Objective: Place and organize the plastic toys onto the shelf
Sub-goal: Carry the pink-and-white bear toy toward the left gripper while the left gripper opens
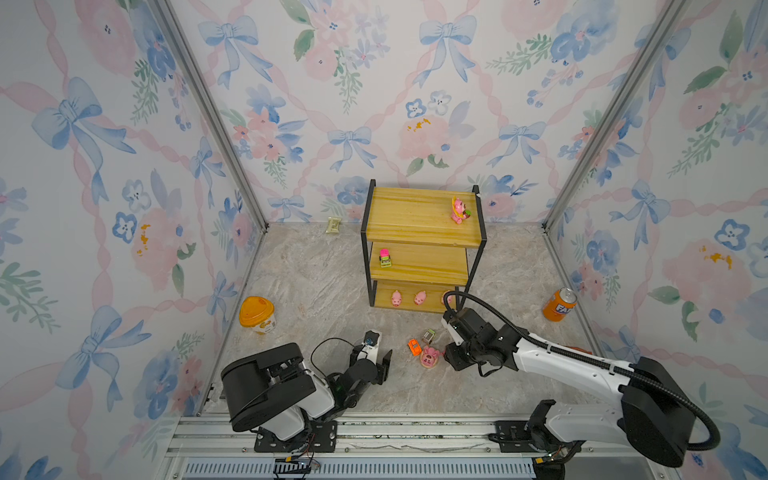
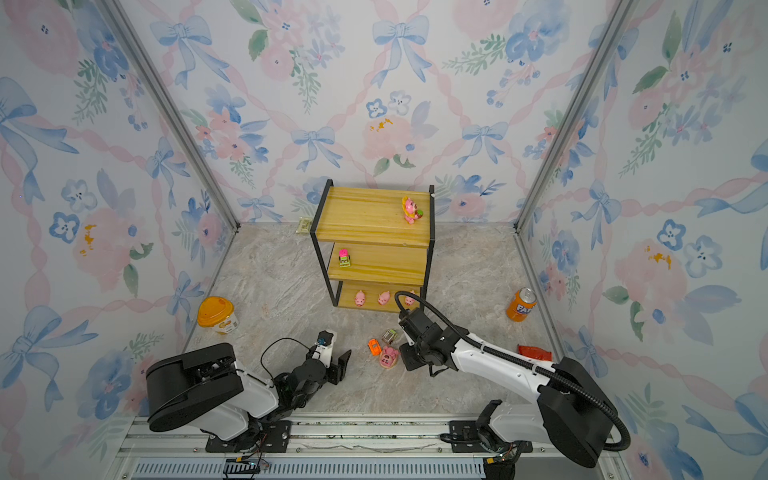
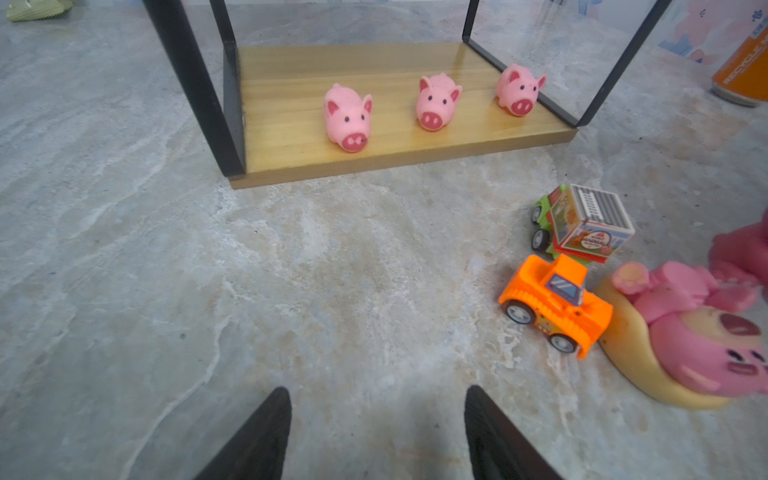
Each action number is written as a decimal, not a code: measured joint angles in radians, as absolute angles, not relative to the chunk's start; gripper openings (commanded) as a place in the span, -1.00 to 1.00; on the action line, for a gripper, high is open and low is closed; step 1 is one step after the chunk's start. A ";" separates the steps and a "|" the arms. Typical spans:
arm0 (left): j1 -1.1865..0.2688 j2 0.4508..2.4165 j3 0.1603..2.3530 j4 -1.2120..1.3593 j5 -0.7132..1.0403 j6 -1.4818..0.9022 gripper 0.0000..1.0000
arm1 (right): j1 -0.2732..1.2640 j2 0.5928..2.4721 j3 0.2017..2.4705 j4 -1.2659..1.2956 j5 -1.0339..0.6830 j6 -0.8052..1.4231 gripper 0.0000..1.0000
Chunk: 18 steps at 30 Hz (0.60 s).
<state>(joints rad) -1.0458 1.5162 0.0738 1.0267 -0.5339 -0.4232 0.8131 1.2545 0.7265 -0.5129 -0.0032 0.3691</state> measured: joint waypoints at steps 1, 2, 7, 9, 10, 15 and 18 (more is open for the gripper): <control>-1.044 1.510 0.071 1.027 -0.533 -0.424 0.35 | 0.817 1.242 0.751 -0.530 -0.006 0.360 -0.47; -1.043 1.507 0.069 1.027 -0.534 -0.424 0.35 | 0.821 1.234 0.772 -0.540 -0.008 0.350 -0.47; -1.040 1.498 0.060 1.027 -0.533 -0.440 0.35 | 0.876 1.262 0.880 -0.584 -0.054 0.274 -0.47; -1.040 1.489 0.052 1.027 -0.533 -0.446 0.35 | 0.905 1.318 0.931 -0.603 -0.073 0.237 -0.48; -1.040 1.482 0.047 1.027 -0.533 -0.448 0.35 | 0.920 1.356 0.958 -0.611 -0.083 0.216 -0.48; -1.040 1.420 0.017 1.019 -0.533 -0.453 0.36 | 0.959 1.529 1.048 -0.638 -0.110 0.126 -0.50; -1.040 1.370 0.015 0.987 -0.534 -0.453 0.35 | 0.974 1.594 1.074 -0.646 -0.128 0.082 -0.50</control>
